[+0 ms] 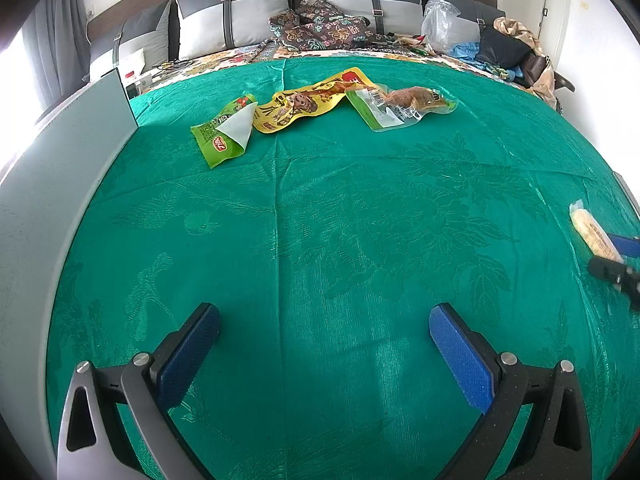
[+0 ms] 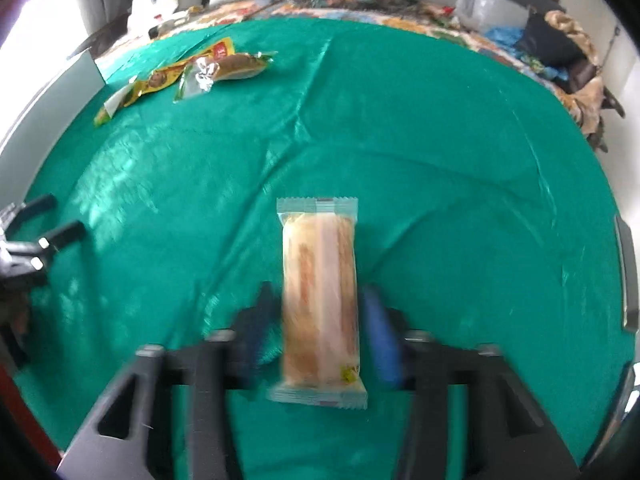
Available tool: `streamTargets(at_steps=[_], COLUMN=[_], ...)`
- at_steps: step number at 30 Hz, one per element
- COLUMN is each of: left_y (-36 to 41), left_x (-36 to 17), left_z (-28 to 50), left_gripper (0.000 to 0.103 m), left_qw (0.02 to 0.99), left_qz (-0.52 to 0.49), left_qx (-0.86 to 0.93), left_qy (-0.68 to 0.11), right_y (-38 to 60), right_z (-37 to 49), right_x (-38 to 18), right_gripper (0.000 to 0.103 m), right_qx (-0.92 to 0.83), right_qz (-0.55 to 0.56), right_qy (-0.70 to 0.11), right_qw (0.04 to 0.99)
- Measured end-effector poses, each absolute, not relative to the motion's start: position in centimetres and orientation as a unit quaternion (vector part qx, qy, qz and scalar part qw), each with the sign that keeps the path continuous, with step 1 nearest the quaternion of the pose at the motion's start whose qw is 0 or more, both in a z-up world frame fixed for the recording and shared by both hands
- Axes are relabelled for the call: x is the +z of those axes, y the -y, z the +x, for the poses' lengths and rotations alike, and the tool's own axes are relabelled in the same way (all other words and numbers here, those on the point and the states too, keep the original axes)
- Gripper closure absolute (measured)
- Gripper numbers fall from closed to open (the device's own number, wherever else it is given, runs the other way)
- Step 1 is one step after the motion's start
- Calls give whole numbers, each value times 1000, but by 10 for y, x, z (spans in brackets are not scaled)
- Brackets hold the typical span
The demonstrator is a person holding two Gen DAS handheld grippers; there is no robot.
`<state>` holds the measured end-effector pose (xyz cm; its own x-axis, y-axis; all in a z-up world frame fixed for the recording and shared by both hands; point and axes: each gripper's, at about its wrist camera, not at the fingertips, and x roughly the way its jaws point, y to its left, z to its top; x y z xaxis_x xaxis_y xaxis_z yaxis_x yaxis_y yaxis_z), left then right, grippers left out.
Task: Organize snacks
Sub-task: 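Lower the wrapped bar onto the sheet and open the right tool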
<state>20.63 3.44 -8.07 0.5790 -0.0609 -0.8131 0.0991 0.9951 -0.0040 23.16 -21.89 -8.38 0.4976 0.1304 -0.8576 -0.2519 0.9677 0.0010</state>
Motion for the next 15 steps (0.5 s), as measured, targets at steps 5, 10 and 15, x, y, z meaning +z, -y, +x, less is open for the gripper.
streamTargets(at_steps=[5, 10, 15], left_y=[-34, -34, -34], left_x=[-81, -80, -80], left_z=[206, 206, 206], left_gripper=[0, 0, 0], left_qw=[888, 888, 888], left_qz=[21, 21, 21], left_qx=[-45, -45, -45], left_qy=[-457, -457, -457], right_y=[225, 226, 226], right_z=[220, 222, 221], right_x=[-92, -93, -92], right_gripper=[20, 18, 16], right_qx=[97, 96, 92], right_qz=[-48, -46, -44], right_qy=[-434, -429, -430], right_qw=[894, 897, 897])
